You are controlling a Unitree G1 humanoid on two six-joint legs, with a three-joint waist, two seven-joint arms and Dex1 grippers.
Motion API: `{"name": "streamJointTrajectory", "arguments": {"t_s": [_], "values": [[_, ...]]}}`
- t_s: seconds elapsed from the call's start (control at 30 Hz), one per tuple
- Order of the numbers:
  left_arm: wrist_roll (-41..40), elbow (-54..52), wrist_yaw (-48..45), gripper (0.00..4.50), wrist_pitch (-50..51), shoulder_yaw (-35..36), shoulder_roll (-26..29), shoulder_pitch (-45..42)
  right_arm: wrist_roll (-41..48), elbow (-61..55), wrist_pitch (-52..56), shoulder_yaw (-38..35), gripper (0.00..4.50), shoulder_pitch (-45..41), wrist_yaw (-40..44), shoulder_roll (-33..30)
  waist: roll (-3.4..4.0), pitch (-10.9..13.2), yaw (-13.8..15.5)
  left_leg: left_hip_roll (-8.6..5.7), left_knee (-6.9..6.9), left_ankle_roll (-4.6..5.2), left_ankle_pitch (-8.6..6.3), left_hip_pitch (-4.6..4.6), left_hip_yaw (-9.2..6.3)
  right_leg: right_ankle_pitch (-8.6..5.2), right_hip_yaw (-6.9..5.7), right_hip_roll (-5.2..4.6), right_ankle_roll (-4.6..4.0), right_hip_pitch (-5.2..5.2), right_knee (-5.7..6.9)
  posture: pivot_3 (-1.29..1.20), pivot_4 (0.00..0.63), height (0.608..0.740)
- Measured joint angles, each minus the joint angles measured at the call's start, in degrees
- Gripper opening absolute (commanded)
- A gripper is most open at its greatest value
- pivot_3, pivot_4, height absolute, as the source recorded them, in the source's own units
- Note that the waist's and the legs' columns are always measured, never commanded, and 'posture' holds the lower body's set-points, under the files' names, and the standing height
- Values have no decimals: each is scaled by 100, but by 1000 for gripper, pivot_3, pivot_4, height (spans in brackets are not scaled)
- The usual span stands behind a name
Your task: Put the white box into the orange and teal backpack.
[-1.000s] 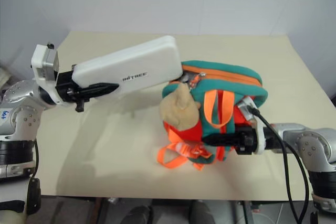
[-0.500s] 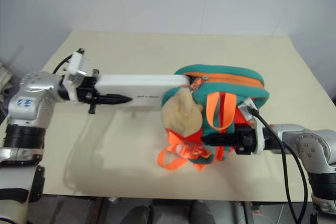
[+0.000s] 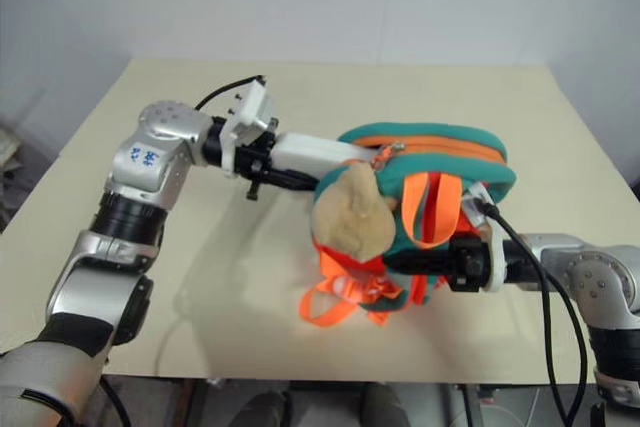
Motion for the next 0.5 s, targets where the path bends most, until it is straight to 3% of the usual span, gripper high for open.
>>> {"name": "streamJointTrajectory", "arguments": {"t_s": [0.2,0.5], "values": [[509,166,229,1261,50,-357,-553,-108,206,-344,31,-84,546,71,-154,137,-1,1,61,-2,14,2,-1,-3,-2,2,0,1,4,2,1,0,150,740],[861,17,176,1261,242,-823,-681,-373,361,-441,70,-94,546,157,-310,143,-1,1,42,-1,15,3,-2,-1,-1,1,2,1,3,1,1,0,150,740]]}}
